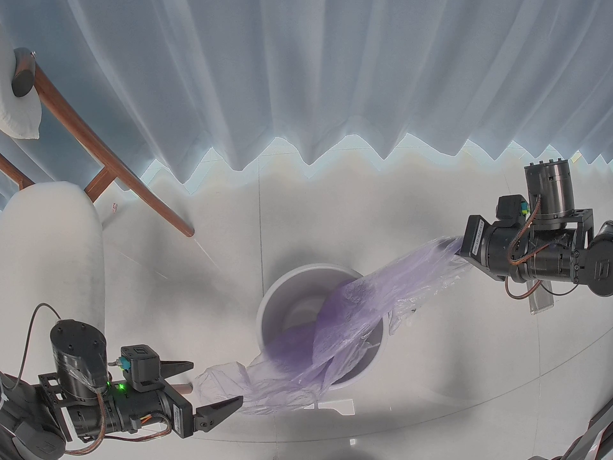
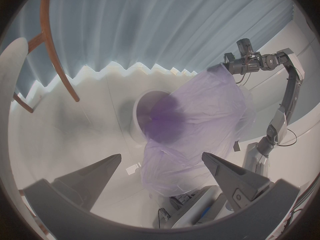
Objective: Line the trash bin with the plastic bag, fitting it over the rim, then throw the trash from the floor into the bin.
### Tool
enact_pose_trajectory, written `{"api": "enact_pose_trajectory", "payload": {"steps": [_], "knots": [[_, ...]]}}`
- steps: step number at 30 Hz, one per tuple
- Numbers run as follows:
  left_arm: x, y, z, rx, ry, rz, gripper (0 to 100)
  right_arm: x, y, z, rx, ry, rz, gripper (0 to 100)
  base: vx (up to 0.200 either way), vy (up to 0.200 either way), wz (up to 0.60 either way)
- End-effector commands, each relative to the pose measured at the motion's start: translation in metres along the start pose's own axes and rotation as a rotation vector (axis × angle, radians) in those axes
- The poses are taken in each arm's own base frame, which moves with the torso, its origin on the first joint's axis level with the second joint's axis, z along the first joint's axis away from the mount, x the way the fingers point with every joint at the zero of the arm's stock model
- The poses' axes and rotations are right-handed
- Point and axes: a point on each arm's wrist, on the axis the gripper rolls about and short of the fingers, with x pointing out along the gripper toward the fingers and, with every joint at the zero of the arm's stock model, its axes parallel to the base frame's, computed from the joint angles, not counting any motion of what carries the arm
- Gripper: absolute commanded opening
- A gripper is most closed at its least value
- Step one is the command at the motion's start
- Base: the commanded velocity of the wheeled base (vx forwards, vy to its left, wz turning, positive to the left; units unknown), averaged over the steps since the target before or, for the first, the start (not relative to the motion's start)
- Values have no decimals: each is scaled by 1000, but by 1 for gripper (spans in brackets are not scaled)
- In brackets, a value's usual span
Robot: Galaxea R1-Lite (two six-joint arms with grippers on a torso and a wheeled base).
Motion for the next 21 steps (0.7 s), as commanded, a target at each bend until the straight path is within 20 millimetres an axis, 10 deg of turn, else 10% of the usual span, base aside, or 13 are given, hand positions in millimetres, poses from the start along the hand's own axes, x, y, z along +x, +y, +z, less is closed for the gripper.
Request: {"api": "enact_pose_trajectory", "payload": {"steps": [1,21], "knots": [[-4,0,2,-4,-26,21,100,0,-1,0,2,-1,-2,0,0,0,0],[-16,14,-1,-77,-50,131,100,-2,-5,4,5,-20,-8,0,0,0,0]]}}
